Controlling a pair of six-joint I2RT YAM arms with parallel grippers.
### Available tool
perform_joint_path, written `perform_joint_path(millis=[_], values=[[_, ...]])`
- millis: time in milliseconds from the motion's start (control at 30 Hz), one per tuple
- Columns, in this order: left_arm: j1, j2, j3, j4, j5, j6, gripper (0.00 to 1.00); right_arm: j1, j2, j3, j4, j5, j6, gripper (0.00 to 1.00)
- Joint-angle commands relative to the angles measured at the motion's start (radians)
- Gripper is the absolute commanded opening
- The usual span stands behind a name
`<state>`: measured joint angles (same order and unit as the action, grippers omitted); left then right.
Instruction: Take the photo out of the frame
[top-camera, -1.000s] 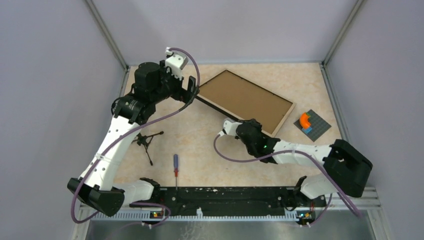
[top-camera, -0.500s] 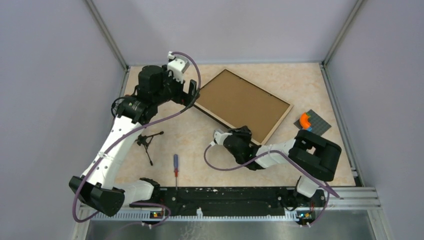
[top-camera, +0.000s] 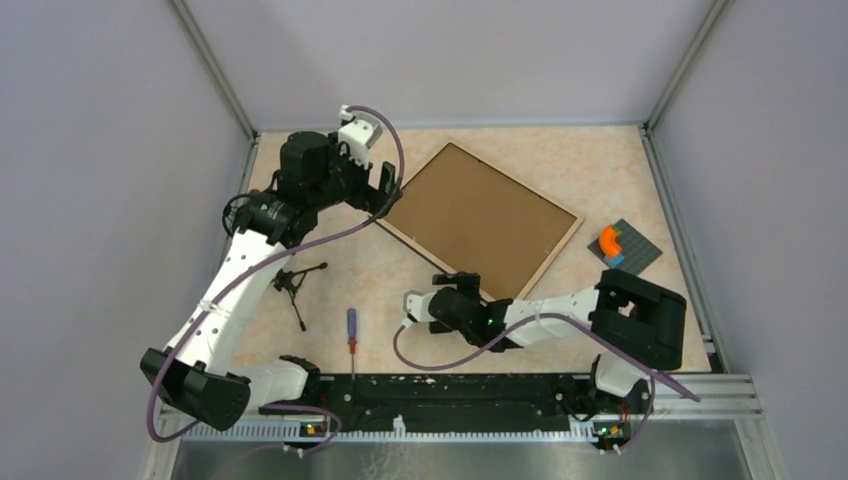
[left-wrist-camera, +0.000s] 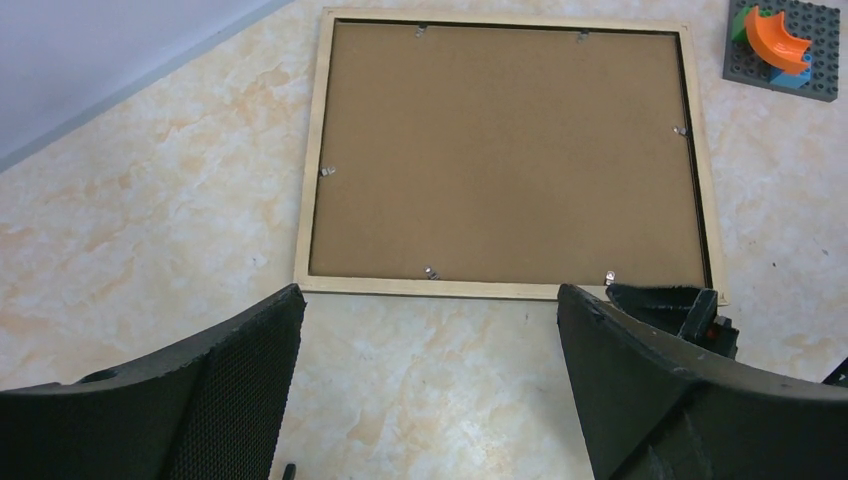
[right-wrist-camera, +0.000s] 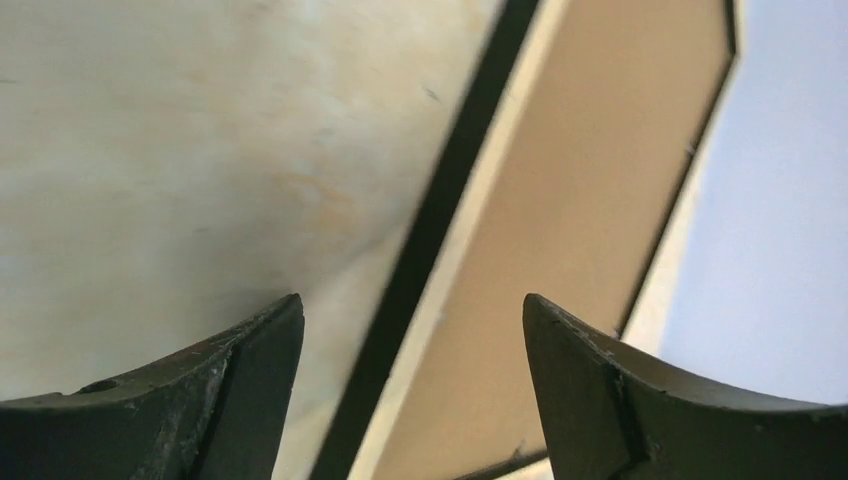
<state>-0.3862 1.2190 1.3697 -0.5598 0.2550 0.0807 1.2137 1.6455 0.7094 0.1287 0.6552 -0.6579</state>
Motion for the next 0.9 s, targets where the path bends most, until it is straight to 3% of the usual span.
perform_joint_path(millis=[0, 167, 367, 600, 867], values=[[0.01, 0.015, 0.017, 0.009, 0.033, 0.003, 0.99, 0.023, -0.106, 0.077, -0.251, -0.332, 0.096, 0.79], [0.011, 0.037, 0.012, -0.002, 0.047, 0.02, 0.99, -0.079, -0.216, 0.138, -0.37, -0.563, 0.17, 0.81], [0.012, 0.077, -0.04, 0.001, 0.087, 0.058, 0.99, -0.517, -0.255, 0.271, -0.452, -0.874, 0.275, 0.82], [0.011, 0.137, -0.155, 0.005, 0.185, 0.123, 0.99, -0.953, -0.036, 0.53, -0.565, -1.075, 0.364, 0.83], [0.011, 0.225, -0.253, 0.049, 0.229, 0.142, 0.99, -1.145, 0.233, 0.787, -0.619, -1.09, 0.346, 0.82]])
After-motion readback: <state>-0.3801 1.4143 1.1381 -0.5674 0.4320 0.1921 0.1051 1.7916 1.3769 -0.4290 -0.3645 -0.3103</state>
